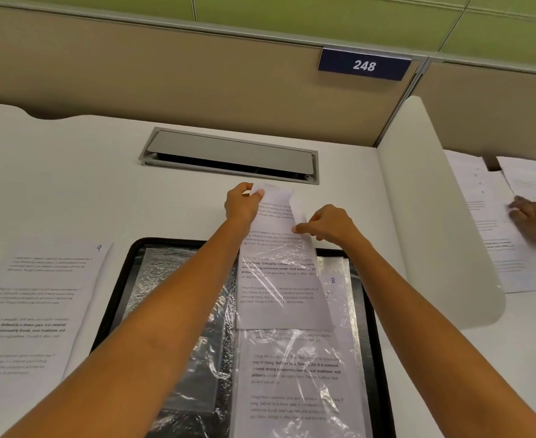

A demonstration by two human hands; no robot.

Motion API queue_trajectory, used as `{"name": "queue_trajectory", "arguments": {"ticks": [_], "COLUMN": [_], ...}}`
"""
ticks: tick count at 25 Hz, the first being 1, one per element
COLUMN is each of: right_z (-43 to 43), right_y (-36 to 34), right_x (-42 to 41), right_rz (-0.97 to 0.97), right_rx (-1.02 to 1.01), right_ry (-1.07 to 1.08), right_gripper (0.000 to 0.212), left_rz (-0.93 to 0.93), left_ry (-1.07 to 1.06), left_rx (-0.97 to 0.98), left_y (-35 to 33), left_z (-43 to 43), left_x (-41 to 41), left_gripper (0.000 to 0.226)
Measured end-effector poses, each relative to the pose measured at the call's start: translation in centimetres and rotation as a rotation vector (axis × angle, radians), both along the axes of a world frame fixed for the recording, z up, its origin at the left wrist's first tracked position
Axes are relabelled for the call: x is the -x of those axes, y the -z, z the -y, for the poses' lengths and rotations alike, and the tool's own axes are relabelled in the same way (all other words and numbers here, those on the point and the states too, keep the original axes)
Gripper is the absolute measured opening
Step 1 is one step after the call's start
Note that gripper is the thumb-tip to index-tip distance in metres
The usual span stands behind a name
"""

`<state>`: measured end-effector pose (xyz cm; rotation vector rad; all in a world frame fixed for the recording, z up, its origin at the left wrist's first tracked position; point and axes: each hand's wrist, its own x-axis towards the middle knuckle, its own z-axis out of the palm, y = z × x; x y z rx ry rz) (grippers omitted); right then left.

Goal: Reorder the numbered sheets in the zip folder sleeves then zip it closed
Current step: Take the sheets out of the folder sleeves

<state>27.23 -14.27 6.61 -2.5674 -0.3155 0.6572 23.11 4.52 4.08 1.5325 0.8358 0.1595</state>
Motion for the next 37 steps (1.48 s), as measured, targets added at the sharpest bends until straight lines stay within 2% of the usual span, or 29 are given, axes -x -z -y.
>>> {"name": "queue_trajectory", "arguments": {"ticks": [2, 4, 8, 11, 15, 19, 24, 31, 37], "right_z": [-0.4, -0.8, -1.3, -1.4, -1.2, -0.9, -0.5, -0.6, -1.1], "right_y": [0.0, -0.1, -0.6, -1.5, -2.6, -3.1, -3.8, -5.7, -7.5], "right_x": [0.3, 0.3, -0.3, -1.2, -2.6, -3.5, -3.7, -4.0, -2.4], "right_rz": [0.077, 0.149, 0.23, 0.191, 0.079, -0.038, -0.096, 0.044, 0.134], "right_rx": [0.027, 0.012, -0.129, -0.348, -0.562, -0.729, -0.931, -0.888, -0.884], "right_ry": [-0.015, 0.021, 0.165, 0.303, 0.419, 0.499, 0.517, 0.475, 0.444], "right_gripper": [0.036, 0.035, 0.029, 0.017, 0.006, 0.015, 0.027, 0.013, 0.013], "left_rz": [0.038, 0.064, 0.135, 0.197, 0.114, 0.094, 0.204, 0.373, 0.45], "left_ry": [-0.006, 0.0, 0.02, 0.044, 0.095, 0.137, 0.052, -0.051, -0.083], "left_rx": [-0.015, -0.013, 0.007, 0.105, 0.293, 0.338, 0.27, 0.223, 0.188], "left_y": [-0.8, -1.1, -2.1, -3.1, -3.1, -2.3, -3.4, -6.9, -8.9], "left_z": [0.2, 0.1, -0.4, -1.1, -2.1, -2.4, -2.6, -2.9, -3.7], "left_x": [-0.4, -0.7, -1.0, -1.3, -0.5, 0.7, 0.2, 0.0, 1.5], "left_gripper": [0.032, 0.032, 0.028, 0.036, 0.045, 0.036, 0.027, 0.027, 0.021]}}
